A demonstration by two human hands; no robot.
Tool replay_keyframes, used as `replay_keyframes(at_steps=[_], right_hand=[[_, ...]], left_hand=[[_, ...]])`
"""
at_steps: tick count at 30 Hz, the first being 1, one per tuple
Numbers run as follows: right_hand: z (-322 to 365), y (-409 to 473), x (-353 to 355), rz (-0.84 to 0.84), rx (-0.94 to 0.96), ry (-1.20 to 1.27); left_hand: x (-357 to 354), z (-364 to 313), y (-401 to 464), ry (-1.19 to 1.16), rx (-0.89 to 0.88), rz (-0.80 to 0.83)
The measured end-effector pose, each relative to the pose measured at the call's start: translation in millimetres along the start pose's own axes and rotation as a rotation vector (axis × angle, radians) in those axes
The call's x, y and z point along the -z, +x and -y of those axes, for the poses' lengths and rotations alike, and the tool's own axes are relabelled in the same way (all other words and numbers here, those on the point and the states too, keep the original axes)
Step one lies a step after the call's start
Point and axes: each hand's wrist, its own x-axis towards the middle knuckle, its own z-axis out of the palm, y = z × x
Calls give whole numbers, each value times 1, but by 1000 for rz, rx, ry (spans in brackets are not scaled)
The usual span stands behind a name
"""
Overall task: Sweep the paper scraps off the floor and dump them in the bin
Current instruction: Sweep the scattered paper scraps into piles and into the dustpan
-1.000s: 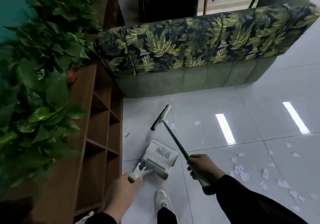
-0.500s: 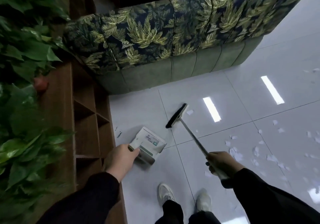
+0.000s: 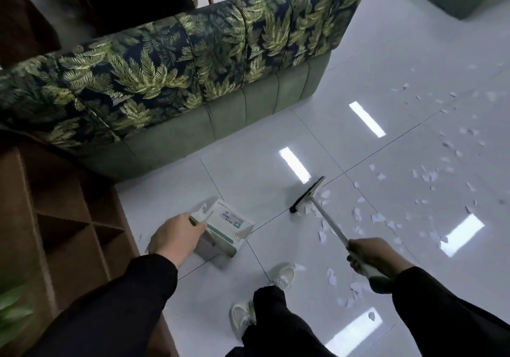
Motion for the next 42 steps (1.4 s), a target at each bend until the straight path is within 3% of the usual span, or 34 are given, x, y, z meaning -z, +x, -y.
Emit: replay_keyframes(at_steps=[8,19,26,35,42], right_hand=[[29,-10,12,141,44,113],[68,51,-12,254,-24,135],[34,63,41,114,-142,134],[-5,53,94,-181,-277,246],[-6,-13,65,-240,-294,607]], left_hand=[[7,-57,22,-58,-100,24],[34,-140,61,94,-162,-4],[29,-181,93,199,-250,86],[28,-243,126,258,-506,192],[54,-249,156,230,-622,266]])
